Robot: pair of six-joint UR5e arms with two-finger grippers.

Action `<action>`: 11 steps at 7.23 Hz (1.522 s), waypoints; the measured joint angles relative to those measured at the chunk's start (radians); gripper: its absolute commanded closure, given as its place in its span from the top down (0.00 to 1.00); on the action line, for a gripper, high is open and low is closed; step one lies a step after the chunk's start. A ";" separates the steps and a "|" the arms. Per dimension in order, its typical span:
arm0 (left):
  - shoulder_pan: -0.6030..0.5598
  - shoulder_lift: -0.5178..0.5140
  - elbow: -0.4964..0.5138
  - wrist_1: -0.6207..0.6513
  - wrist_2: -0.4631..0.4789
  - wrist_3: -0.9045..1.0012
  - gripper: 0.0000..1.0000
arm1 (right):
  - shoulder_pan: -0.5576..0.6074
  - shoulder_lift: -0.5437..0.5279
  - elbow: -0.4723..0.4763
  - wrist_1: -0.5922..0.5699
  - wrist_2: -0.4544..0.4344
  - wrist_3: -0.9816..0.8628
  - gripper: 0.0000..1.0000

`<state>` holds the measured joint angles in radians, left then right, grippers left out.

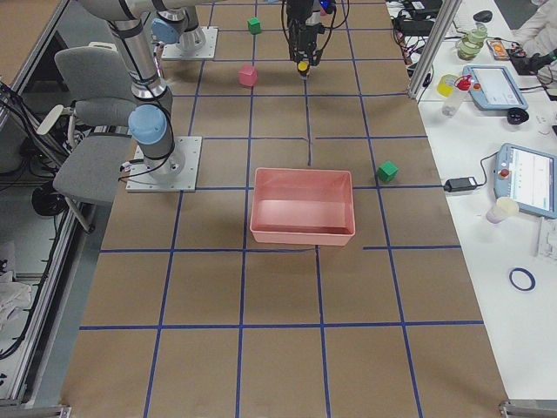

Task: Align button upright
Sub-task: 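Lift and rotate the button cap-up with the left gripper, then set the button upright on the table and open the left gripper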

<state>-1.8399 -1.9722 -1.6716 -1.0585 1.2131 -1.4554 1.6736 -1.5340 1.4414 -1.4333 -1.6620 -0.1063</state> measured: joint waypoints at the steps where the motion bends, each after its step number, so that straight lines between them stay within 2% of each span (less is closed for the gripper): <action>1: 0.015 -0.017 -0.002 0.000 -0.045 -0.033 0.00 | 0.000 0.000 0.000 0.000 0.000 -0.009 1.00; 3: 0.097 -0.022 -0.051 0.016 -0.152 0.042 0.00 | 0.000 0.000 0.000 0.000 0.006 -0.028 1.00; 4: 0.126 -0.024 -0.108 0.069 -0.200 0.115 0.00 | 0.000 -0.003 0.001 -0.001 0.014 -0.032 0.96; 6: 0.150 -0.044 -0.184 0.216 -0.273 0.152 0.00 | -0.001 -0.013 0.002 -0.014 0.037 -0.055 0.98; 8: 0.159 -0.057 -0.198 0.250 -0.311 0.152 0.00 | -0.021 -0.012 0.003 -0.107 0.048 -0.015 0.99; 10: 0.161 -0.073 -0.198 0.255 -0.342 0.149 0.00 | -0.067 -0.016 0.017 -0.136 0.050 0.074 0.98; 11: 0.162 -0.079 -0.197 0.256 -0.360 0.146 0.06 | -0.074 -0.018 0.025 -0.138 0.052 0.111 0.98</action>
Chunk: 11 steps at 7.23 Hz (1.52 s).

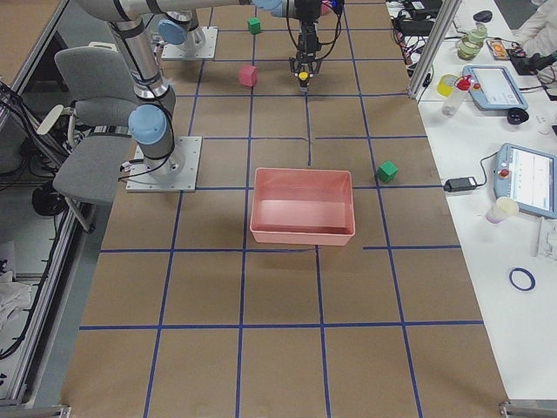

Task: Align button upright
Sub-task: 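Set the button upright on the table and open the left gripper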

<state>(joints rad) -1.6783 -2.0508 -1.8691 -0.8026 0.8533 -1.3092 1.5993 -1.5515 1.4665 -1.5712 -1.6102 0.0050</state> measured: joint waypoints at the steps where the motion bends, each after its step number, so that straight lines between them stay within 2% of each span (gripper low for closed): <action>1: 0.000 -0.005 0.006 0.000 -0.004 -0.007 0.07 | -0.003 0.000 0.004 -0.001 0.001 0.013 0.98; 2: 0.000 -0.010 0.026 -0.006 0.000 -0.025 0.08 | -0.004 -0.001 0.008 -0.001 0.001 0.017 0.99; 3: 0.000 -0.023 0.052 -0.016 0.002 -0.048 0.22 | -0.005 0.000 0.010 -0.002 -0.001 0.018 0.99; 4: 0.000 -0.043 0.067 -0.020 0.003 -0.060 0.42 | -0.005 0.000 0.011 -0.001 -0.003 0.018 0.99; 5: 0.000 -0.059 0.073 -0.021 0.004 -0.065 0.52 | -0.005 0.001 0.012 -0.001 -0.005 0.019 0.99; 6: 0.000 -0.069 0.075 -0.021 0.003 -0.067 0.97 | -0.005 0.001 0.012 -0.001 -0.006 0.019 1.00; 9: 0.000 -0.056 0.089 -0.037 0.001 -0.070 1.00 | -0.005 0.001 0.012 -0.001 -0.008 0.020 1.00; 11: 0.000 -0.015 0.141 -0.091 0.050 -0.020 0.97 | -0.006 0.001 0.012 0.000 -0.008 0.020 1.00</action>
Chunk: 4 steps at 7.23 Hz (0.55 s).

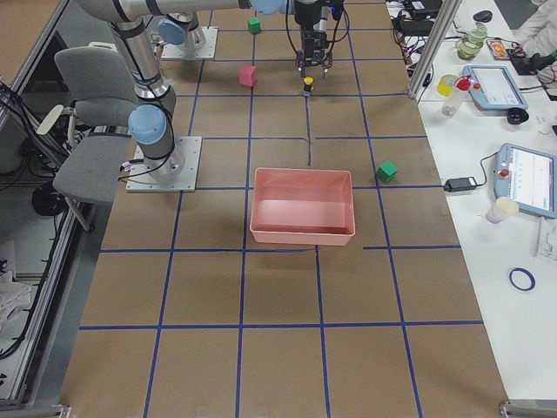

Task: Align button upright

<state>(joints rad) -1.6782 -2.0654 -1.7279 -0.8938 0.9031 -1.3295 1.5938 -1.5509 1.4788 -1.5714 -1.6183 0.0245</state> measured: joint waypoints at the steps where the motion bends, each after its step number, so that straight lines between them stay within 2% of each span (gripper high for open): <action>1: -0.001 0.030 0.026 -0.033 0.050 0.083 1.00 | 0.000 0.000 0.000 0.000 0.000 0.000 1.00; 4: -0.007 0.198 0.053 -0.233 0.196 0.449 0.99 | -0.002 0.000 0.001 0.001 0.001 0.003 1.00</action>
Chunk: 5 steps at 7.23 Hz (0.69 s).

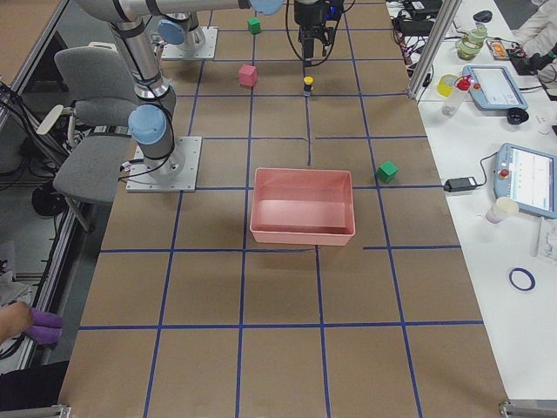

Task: Align button upright

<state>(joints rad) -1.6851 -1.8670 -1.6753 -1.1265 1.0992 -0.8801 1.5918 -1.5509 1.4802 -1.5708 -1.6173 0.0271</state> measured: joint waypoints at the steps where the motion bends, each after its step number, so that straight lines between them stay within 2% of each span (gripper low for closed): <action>1: 0.002 0.059 0.009 -0.085 0.070 0.198 0.99 | -0.003 0.000 0.000 0.000 0.014 0.004 1.00; 3: 0.024 0.147 0.055 -0.233 0.278 0.572 1.00 | -0.008 -0.014 -0.001 0.000 0.050 0.008 1.00; 5: 0.071 0.207 0.113 -0.325 0.386 0.775 1.00 | -0.008 -0.036 0.007 0.001 0.050 0.006 1.00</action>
<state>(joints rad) -1.6138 -1.6600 -1.5620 -1.4514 1.4849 -0.1051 1.5834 -1.5867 1.4867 -1.5701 -1.5673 0.0327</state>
